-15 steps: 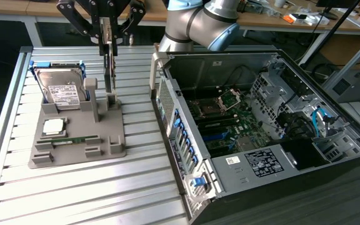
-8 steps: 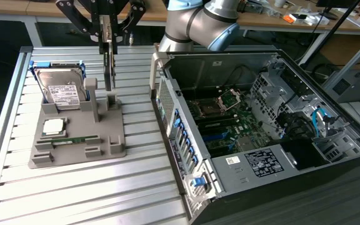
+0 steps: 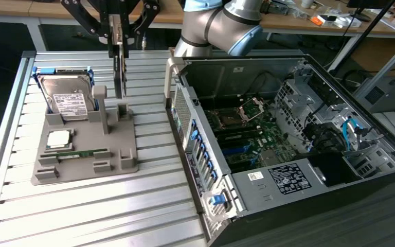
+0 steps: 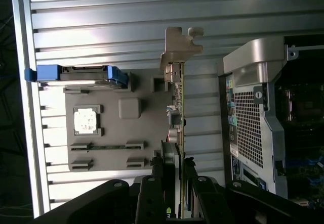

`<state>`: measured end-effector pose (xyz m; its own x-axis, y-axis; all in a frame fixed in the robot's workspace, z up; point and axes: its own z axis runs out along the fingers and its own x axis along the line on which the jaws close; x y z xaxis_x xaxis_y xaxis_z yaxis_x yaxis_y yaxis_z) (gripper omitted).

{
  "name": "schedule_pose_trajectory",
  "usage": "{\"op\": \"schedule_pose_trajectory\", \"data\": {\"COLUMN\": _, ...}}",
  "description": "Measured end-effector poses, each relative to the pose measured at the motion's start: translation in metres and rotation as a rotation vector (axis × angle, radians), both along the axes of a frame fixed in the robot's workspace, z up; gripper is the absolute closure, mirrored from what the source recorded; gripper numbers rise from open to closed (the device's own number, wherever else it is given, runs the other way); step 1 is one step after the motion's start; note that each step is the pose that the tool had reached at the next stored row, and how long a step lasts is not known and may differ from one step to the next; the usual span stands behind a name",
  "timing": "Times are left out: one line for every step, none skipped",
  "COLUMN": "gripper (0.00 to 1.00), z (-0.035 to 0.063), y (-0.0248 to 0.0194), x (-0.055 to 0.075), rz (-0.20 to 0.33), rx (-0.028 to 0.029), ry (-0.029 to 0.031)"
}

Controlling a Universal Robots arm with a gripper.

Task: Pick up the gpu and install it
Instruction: 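Pick up the gpu and move the gpu toward the slot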

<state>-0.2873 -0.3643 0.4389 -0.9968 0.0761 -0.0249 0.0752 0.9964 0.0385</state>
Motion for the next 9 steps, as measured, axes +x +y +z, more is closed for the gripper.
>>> {"op": "schedule_pose_trajectory", "data": {"gripper": 0.73, "z": 0.0004, "y": 0.0000, "x": 0.0000, "rz": 0.000, "rx": 0.0000, "ry": -0.0001}}
{"op": "schedule_pose_trajectory", "data": {"gripper": 0.73, "z": 0.0009, "y": 0.0000, "x": 0.0000, "rz": 0.000, "rx": 0.0000, "ry": 0.0000}}
{"op": "schedule_pose_trajectory", "data": {"gripper": 0.73, "z": 0.0013, "y": 0.0000, "x": 0.0000, "rz": 0.000, "rx": 0.0000, "ry": 0.0000}}
{"op": "schedule_pose_trajectory", "data": {"gripper": 0.73, "z": 0.0018, "y": 0.0000, "x": 0.0000, "rz": 0.000, "rx": 0.0000, "ry": 0.0000}}
{"op": "schedule_pose_trajectory", "data": {"gripper": 0.73, "z": 0.0025, "y": 0.0000, "x": 0.0000, "rz": 0.000, "rx": 0.0000, "ry": -0.0001}}
{"op": "schedule_pose_trajectory", "data": {"gripper": 0.73, "z": 0.0033, "y": 0.0000, "x": 0.0000, "rz": 0.000, "rx": 0.0000, "ry": -0.0001}}
{"op": "schedule_pose_trajectory", "data": {"gripper": 0.73, "z": 0.0038, "y": 0.0000, "x": 0.0000, "rz": 0.000, "rx": 0.0000, "ry": -0.0001}}
{"op": "schedule_pose_trajectory", "data": {"gripper": 0.73, "z": 0.0041, "y": 0.0000, "x": 0.0000, "rz": 0.000, "rx": -0.0001, "ry": -0.0001}}
{"op": "schedule_pose_trajectory", "data": {"gripper": 0.73, "z": 0.0049, "y": 0.0000, "x": 0.0000, "rz": 0.000, "rx": 0.0000, "ry": 0.0000}}
